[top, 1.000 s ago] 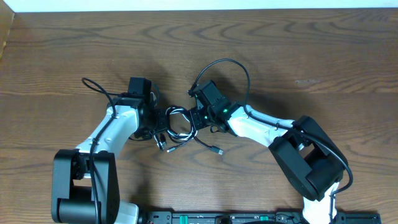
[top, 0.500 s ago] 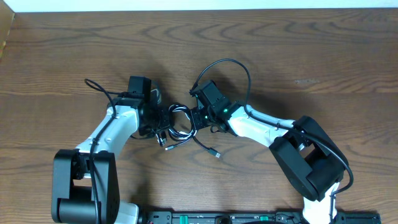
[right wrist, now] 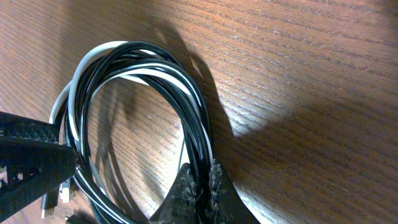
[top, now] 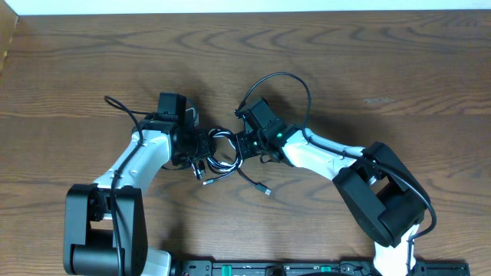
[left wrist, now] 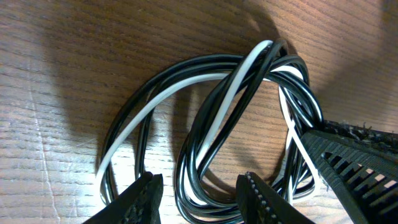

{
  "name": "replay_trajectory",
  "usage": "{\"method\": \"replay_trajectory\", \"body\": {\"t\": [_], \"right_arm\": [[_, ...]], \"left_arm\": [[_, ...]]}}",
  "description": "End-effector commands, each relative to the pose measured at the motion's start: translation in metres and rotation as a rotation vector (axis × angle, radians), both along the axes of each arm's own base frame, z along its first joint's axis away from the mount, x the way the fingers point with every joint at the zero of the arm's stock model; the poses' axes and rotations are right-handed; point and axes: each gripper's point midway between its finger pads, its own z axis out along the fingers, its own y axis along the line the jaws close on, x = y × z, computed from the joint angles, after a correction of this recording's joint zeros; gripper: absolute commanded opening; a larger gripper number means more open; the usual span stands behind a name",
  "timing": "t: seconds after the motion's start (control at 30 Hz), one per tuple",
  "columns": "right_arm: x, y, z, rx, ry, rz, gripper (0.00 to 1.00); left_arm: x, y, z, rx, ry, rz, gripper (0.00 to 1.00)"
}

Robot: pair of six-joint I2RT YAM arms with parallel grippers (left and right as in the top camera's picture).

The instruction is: Untangle cables

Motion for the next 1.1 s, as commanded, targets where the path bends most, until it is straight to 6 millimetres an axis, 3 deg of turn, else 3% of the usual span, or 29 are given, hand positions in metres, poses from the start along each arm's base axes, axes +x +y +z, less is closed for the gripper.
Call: {"method": "replay_trajectory", "body": {"t": [0.0,0.23,0.4,0.53,1.07], "right_arm": [[0.000,-0.001,-0.001,0.003,0.012,-0.009,0.01],[0.000,-0.001,-0.001,0.003,0.012,-0.009,0.01],[0.000,-0.001,-0.001,0.003,0.012,-0.009,0.02],[0.000,-0.001,-0.001,0.003,0.013,-0.009,0.02],[0.000,-0.001,-0.001,0.005,0.015,-0.007,0.03]], "left_arm": [[-0.003,0.004,-0.005,0.026,0.008,-0.001,0.43],[-0.006,-0.003,-0.009,0.025,0.005,-0.022,0.42],[-0.001,-0.013,-0.008,0.045,-0.032,-0.049,0.32],[0.000,0.000,-0.013,0.165,-0.030,0.005,0.31],[-0.015,-0.006,-0.025,0.177,0.002,0.032,0.32]]}}
